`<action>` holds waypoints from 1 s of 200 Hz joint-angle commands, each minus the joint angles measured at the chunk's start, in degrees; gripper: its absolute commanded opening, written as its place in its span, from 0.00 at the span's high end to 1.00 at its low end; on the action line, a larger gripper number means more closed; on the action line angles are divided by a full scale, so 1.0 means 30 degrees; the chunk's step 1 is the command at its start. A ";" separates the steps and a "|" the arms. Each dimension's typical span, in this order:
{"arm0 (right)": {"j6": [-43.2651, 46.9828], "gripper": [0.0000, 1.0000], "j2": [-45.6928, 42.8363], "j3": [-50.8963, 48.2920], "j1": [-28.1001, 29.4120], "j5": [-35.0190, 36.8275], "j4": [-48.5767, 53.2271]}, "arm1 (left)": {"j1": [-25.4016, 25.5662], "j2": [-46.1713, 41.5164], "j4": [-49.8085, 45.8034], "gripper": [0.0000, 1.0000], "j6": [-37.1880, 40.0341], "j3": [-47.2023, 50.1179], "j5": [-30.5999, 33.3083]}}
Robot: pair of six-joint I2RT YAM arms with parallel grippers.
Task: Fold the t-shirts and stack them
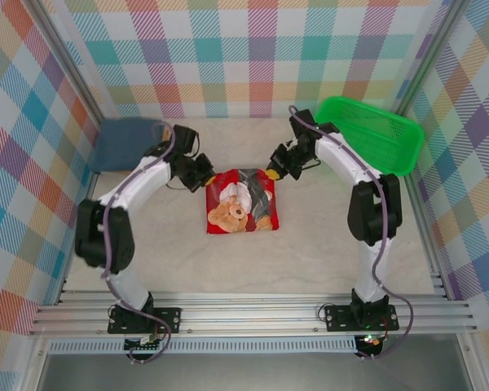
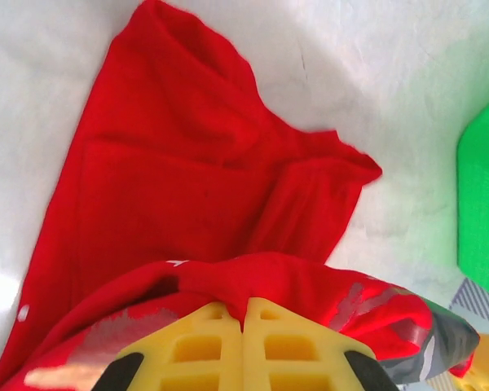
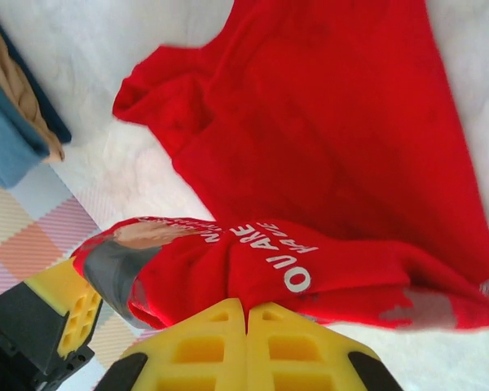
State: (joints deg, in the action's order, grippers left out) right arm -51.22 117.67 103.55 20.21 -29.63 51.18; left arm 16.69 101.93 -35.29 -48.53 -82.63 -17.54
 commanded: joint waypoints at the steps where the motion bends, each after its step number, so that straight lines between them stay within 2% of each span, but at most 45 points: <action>1: 0.0115 1.00 0.2141 0.1468 -0.0527 -0.0879 -0.1356 | -0.0634 0.1997 -0.0139 0.99 0.1305 -0.2307 -0.0322; 10: 0.0508 1.00 0.3283 0.2754 -0.0662 -0.1030 -0.1323 | -0.0794 0.2656 -0.0046 0.98 0.1411 -0.2845 -0.0144; 21: 0.0956 0.94 0.4670 0.4666 -0.0755 -0.0959 -0.0728 | -0.1029 0.3580 -0.0079 0.92 0.1402 -0.3634 -0.0164; 31: 0.1202 0.86 0.5803 0.6308 -0.0861 -0.1011 -0.0053 | -0.1122 0.4297 -0.0315 0.78 0.1537 -0.4383 0.0067; 42: 0.1636 0.72 0.6708 0.7992 -0.0920 -0.0373 0.1223 | -0.1218 0.4782 -0.0395 0.63 0.1769 -0.5000 0.0355; 59: 0.2574 0.63 0.6903 0.9749 -0.0908 0.1426 0.2664 | -0.1239 0.4427 0.0327 0.53 0.2516 -0.5294 0.0640; 77: 0.3296 0.60 0.5330 0.8655 -0.0870 0.3314 0.2595 | -0.1422 0.3328 0.0314 0.51 0.3125 -0.4829 0.1305; 97: 0.3831 0.58 0.2074 0.4385 -0.0545 0.4739 0.0534 | -0.1695 0.1640 0.0594 0.50 0.2878 -0.2522 0.1176; 115: 0.4047 0.61 -0.0496 0.0206 -0.0257 0.4882 -0.1566 | -0.1673 0.0542 0.1076 0.50 0.2637 0.0165 0.0511; 138: 0.3834 0.77 -0.1764 -0.2862 0.0245 0.3734 -0.3547 | -0.1695 -0.0069 0.2517 0.50 0.2467 0.3095 -0.0712; 159: 0.3745 0.88 -0.0722 -0.2458 0.0920 0.2998 -0.4024 | -0.1695 0.0646 0.3702 0.50 0.2628 0.3754 -0.2283; 200: 0.3451 0.91 0.2599 0.0068 0.1147 0.3684 -0.2829 | -0.1710 0.1990 0.4647 0.50 0.3412 0.3494 -0.2375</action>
State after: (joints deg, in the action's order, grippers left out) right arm -41.08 120.44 99.77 23.92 -19.53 41.36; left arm 11.92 106.00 -25.21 -40.60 -71.00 -22.39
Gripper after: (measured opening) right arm 0.089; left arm 0.499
